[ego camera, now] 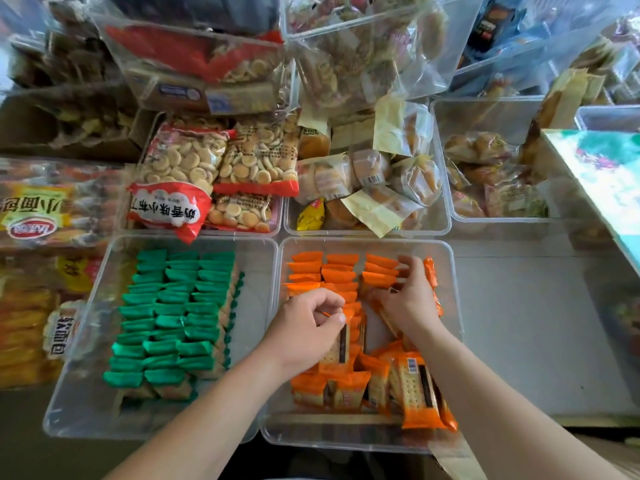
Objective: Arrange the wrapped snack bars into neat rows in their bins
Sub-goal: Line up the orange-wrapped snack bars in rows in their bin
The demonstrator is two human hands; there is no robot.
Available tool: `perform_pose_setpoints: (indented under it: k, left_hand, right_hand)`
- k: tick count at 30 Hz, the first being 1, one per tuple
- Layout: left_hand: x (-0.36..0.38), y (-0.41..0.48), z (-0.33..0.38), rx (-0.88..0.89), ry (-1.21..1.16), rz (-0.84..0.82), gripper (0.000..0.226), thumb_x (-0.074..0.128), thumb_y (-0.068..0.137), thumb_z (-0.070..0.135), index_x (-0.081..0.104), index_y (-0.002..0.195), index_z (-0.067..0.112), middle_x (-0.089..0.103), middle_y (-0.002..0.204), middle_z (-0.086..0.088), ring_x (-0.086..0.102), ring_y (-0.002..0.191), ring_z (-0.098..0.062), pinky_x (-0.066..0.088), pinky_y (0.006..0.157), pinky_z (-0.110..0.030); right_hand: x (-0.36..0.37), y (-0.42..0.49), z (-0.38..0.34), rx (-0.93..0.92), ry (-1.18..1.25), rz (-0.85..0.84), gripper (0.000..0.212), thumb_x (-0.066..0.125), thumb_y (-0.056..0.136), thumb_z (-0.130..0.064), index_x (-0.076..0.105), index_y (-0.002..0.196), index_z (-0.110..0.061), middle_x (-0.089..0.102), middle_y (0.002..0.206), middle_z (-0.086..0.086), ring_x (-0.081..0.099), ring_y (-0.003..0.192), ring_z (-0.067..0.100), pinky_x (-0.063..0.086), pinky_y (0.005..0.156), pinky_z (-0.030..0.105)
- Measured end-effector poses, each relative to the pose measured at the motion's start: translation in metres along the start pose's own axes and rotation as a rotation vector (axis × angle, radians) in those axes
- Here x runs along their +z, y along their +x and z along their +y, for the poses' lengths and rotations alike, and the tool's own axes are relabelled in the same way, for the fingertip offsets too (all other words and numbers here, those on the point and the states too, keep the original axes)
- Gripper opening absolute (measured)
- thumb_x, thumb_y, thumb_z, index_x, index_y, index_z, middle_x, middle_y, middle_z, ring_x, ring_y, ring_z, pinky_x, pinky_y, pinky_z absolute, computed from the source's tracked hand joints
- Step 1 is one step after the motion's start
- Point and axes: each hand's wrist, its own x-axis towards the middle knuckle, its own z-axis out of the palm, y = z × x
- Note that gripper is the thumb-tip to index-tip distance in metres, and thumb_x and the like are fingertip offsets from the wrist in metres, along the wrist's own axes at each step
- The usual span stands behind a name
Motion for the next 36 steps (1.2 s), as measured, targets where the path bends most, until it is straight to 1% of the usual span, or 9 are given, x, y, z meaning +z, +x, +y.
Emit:
perform_pose_setpoints:
  k: [4,8,11,14,17,24,28,30,36]
  left_hand:
    - [0.001,-0.001,0.003,0.011,0.012,0.014,0.014,0.068,0.099,0.028,0.071,0.111,0.034,0.07,0.103,0.018,0.061,0.092,0.008,0.051,0.076,-0.006]
    - [0.002,-0.005,0.003,0.014,0.029,0.015,0.013,0.068,0.099,0.029,0.071,0.11,0.036,0.069,0.104,0.019,0.062,0.095,0.007,0.051,0.081,-0.01]
    - [0.001,-0.011,0.001,0.01,0.033,0.028,0.014,0.068,0.099,0.029,0.071,0.11,0.036,0.069,0.104,0.02,0.061,0.096,0.008,0.051,0.084,-0.011]
    - [-0.001,-0.016,-0.004,0.004,0.029,0.045,0.012,0.068,0.099,0.029,0.071,0.107,0.037,0.07,0.104,0.02,0.062,0.098,0.005,0.054,0.087,-0.017]
    - [0.0,-0.023,-0.009,-0.002,0.006,0.054,0.011,0.068,0.099,0.028,0.073,0.103,0.037,0.072,0.1,0.019,0.064,0.096,0.005,0.055,0.086,-0.018]
    - [0.003,-0.036,-0.01,-0.016,-0.02,0.039,0.016,0.067,0.099,0.022,0.074,0.103,0.036,0.071,0.101,0.023,0.063,0.096,0.008,0.054,0.083,-0.011]
    - [0.002,-0.039,-0.012,-0.003,-0.043,0.035,0.016,0.067,0.1,0.02,0.074,0.102,0.034,0.071,0.101,0.025,0.063,0.095,0.008,0.052,0.081,-0.009]
    - [0.001,-0.039,-0.012,0.003,-0.042,0.04,0.016,0.067,0.1,0.021,0.074,0.103,0.035,0.07,0.101,0.024,0.062,0.096,0.008,0.053,0.081,-0.01]
    - [0.006,-0.04,-0.013,0.027,-0.021,0.031,0.015,0.067,0.1,0.023,0.073,0.105,0.035,0.071,0.102,0.019,0.065,0.097,0.002,0.056,0.086,-0.017]
  right_hand:
    - [0.002,0.001,-0.003,0.076,0.013,0.001,0.058,0.086,0.081,-0.02,0.06,0.133,-0.021,0.067,0.115,-0.007,0.065,0.109,0.015,0.048,0.086,0.029]
    - [0.001,0.001,-0.011,0.127,0.083,-0.11,0.083,0.085,0.084,-0.019,0.043,0.155,-0.019,0.062,0.141,0.002,0.063,0.115,0.016,0.054,0.096,0.037]
    - [-0.003,-0.005,-0.009,0.168,0.066,-0.086,0.086,0.085,0.084,-0.023,0.039,0.156,-0.021,0.056,0.146,-0.001,0.061,0.12,0.02,0.055,0.095,0.04]
    - [-0.012,-0.017,-0.004,0.105,-0.015,-0.012,0.047,0.079,0.09,-0.024,0.061,0.134,-0.02,0.067,0.12,-0.004,0.065,0.111,0.018,0.056,0.089,0.033]
    - [-0.013,-0.024,0.003,0.026,-0.182,-0.153,0.01,0.075,0.093,-0.026,0.074,0.103,-0.024,0.071,0.098,-0.01,0.067,0.093,0.012,0.055,0.073,0.024]
    - [0.004,-0.026,0.007,-0.023,-0.323,-0.463,0.037,0.062,0.099,-0.018,0.064,0.136,-0.024,0.067,0.126,-0.004,0.062,0.117,0.02,0.051,0.098,0.031]
    - [0.006,-0.022,0.013,-0.019,-0.459,-0.394,0.012,0.069,0.095,-0.022,0.075,0.102,-0.029,0.069,0.11,-0.003,0.064,0.096,0.016,0.048,0.073,0.022]
    - [0.003,-0.024,0.012,-0.023,-0.47,-0.371,0.011,0.072,0.093,-0.021,0.072,0.087,-0.03,0.067,0.102,-0.004,0.062,0.089,0.013,0.043,0.063,0.017]
    - [-0.026,-0.046,-0.011,-0.086,-0.442,-0.262,0.021,0.061,0.09,-0.007,0.064,0.084,-0.026,0.067,0.1,-0.003,0.064,0.084,0.016,0.051,0.058,0.022]
